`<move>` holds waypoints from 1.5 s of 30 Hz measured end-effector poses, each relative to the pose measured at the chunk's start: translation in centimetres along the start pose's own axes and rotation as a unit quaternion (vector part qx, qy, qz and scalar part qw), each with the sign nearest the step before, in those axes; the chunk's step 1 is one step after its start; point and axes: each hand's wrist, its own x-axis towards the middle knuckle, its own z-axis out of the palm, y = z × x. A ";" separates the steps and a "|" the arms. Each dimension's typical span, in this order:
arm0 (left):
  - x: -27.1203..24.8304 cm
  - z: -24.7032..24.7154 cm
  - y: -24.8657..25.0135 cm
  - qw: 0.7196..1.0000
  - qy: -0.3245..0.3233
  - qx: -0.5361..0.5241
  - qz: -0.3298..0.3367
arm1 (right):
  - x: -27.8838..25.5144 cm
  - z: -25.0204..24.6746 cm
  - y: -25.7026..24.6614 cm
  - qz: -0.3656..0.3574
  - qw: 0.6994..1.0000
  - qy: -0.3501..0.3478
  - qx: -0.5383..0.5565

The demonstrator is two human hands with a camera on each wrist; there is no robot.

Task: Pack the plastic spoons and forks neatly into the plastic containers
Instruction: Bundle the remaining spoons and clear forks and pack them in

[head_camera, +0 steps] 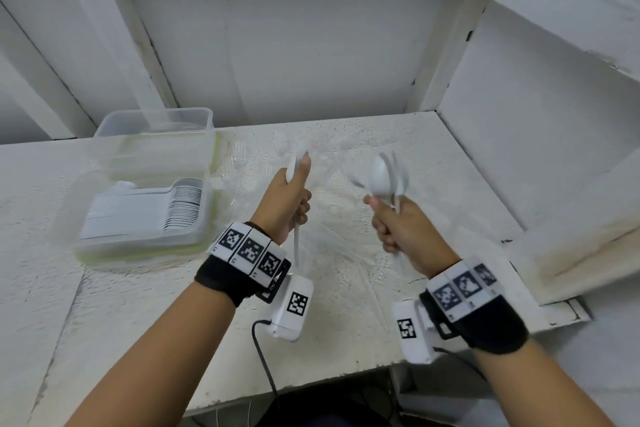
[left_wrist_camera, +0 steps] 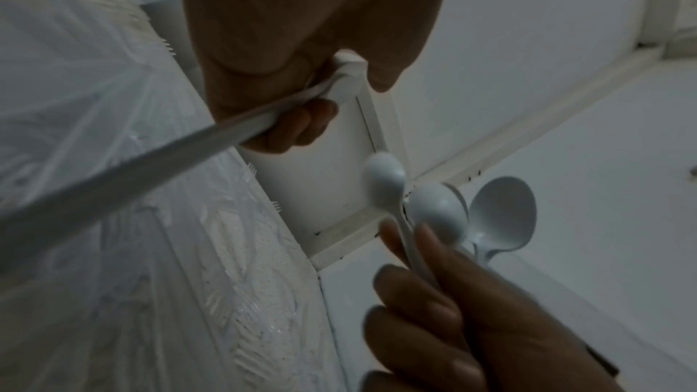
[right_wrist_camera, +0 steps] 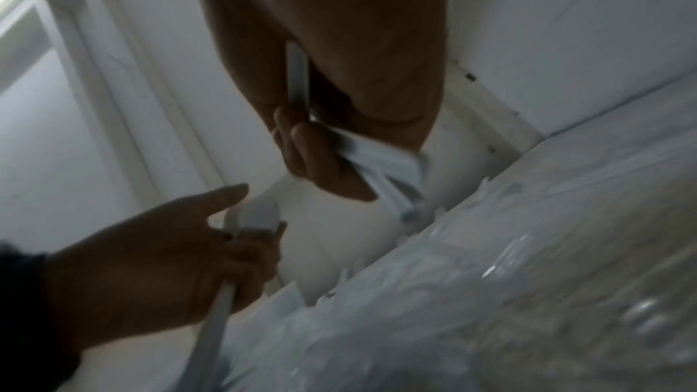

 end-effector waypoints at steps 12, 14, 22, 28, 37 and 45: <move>-2.4 -6.2 -2.2 0.992 0.005 -0.121 0.021 | -1.0 11.0 0.1 -0.107 0.984 -0.060 -0.126; -3.0 -7.0 -2.5 0.991 0.004 -0.135 0.019 | -1.1 11.9 0.2 -0.106 0.983 -0.075 -0.132; -4.4 -9.5 -3.0 0.988 0.029 -0.148 0.041 | -1.0 15.7 -0.1 -0.119 0.970 -0.130 -0.169; -5.6 -10.9 -3.0 0.984 0.067 -0.154 0.055 | -1.7 17.5 -0.9 -0.138 0.962 -0.153 -0.180; -6.4 -14.3 -1.5 0.961 0.214 -0.164 0.062 | 2.7 13.7 -1.0 -0.141 0.784 -0.158 -0.584; -6.6 -14.6 -1.2 0.965 0.219 -0.140 0.030 | 4.5 10.0 0.8 -0.101 0.729 -0.199 -0.647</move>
